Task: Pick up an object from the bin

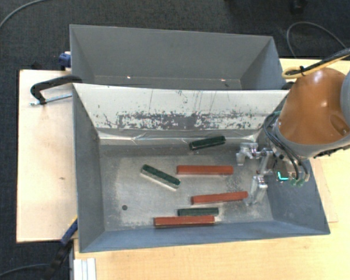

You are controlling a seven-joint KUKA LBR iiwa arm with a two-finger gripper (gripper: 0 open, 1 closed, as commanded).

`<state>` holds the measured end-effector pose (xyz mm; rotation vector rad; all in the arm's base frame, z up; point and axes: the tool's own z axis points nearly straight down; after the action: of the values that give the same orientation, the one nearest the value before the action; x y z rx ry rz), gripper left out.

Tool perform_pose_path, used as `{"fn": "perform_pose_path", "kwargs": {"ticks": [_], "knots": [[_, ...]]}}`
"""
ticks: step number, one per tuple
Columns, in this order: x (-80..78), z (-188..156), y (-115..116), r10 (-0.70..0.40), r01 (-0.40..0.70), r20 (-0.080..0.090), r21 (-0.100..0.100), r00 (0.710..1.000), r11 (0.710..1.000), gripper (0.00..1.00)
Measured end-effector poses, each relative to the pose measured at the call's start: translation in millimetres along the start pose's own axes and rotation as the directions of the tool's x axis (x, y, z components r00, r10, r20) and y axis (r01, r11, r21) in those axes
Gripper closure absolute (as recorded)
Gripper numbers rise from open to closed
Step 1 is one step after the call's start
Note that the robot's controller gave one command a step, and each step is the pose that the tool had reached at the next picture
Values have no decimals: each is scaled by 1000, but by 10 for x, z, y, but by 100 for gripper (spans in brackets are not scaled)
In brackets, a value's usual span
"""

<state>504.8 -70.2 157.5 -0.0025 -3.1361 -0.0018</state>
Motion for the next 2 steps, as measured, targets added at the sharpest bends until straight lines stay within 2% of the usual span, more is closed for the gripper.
{"fn": "perform_pose_path", "kwargs": {"ticks": [1, 2], "knots": [[-172, 898, 60, -98, 98, 4, 0, 995, 995, 0], [-209, 831, 61, -99, 99, 16, 2, 995, 995, 100]]}}
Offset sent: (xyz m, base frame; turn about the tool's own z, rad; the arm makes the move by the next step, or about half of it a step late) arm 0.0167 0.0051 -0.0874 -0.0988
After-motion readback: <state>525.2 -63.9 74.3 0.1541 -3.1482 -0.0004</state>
